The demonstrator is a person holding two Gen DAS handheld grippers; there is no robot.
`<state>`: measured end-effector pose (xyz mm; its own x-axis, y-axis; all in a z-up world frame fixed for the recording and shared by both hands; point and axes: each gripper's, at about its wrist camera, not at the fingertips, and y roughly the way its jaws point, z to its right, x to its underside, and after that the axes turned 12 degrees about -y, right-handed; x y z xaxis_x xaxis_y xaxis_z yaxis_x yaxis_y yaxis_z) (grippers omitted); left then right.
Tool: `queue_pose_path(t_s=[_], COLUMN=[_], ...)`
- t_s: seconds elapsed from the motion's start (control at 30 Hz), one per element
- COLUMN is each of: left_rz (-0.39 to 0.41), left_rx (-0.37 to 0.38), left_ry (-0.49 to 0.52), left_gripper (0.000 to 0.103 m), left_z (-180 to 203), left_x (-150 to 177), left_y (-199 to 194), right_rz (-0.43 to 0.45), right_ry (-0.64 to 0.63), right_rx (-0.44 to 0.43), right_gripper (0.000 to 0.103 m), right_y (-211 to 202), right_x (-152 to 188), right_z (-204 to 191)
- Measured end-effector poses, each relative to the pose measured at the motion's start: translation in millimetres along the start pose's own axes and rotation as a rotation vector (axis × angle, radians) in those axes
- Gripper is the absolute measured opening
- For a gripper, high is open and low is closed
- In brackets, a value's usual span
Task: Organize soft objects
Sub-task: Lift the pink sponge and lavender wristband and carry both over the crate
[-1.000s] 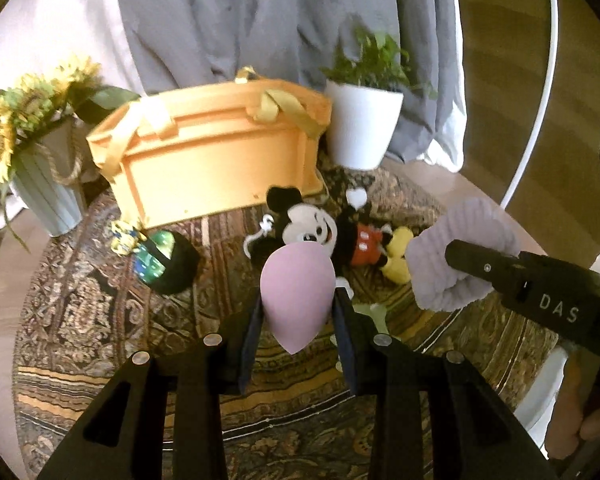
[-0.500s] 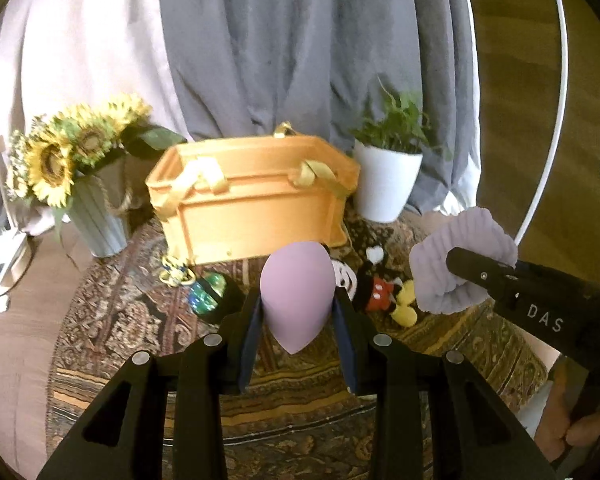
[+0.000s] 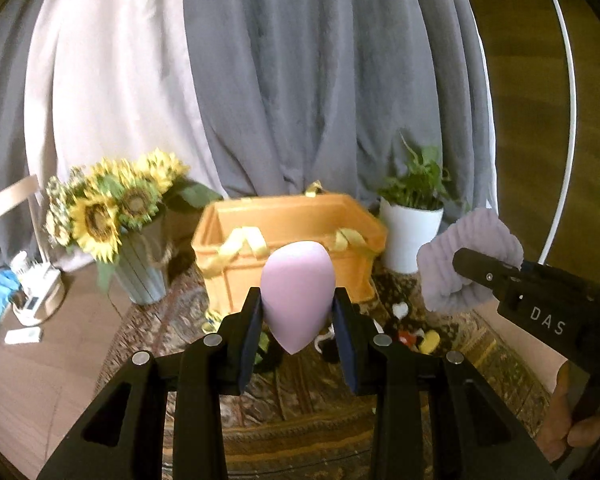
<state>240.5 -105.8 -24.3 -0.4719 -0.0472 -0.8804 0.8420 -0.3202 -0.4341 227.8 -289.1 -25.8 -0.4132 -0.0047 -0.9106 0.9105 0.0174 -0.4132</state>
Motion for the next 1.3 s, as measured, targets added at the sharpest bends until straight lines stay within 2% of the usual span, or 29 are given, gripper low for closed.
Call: queue_pose_path(t_s=[0.37, 0.8, 1.03, 1.3], left_rz=[0.132, 0.249, 0.277, 0.281], left_rx=[-0.03, -0.038, -0.054, -0.064], left_ry=[0.005, 0.026, 0.019, 0.027], left_gripper=[0.035, 0.035, 0.035, 0.035], left_z=[-6, -9, -13, -16], left_x=[-37, -84, -106, -123], left_y=[-11, -3, 9, 36], right_rz=[0.115, 0.226, 0.255, 0.238], right_ry=[-0.02, -0.047, -0.055, -0.053], right_rx=[-0.003, 0.019, 0.026, 0.024], right_gripper=[0.032, 0.032, 0.032, 0.032], right_y=[2, 18, 34, 62], right_x=[-39, -89, -109, -123], right_z=[-9, -11, -10, -5])
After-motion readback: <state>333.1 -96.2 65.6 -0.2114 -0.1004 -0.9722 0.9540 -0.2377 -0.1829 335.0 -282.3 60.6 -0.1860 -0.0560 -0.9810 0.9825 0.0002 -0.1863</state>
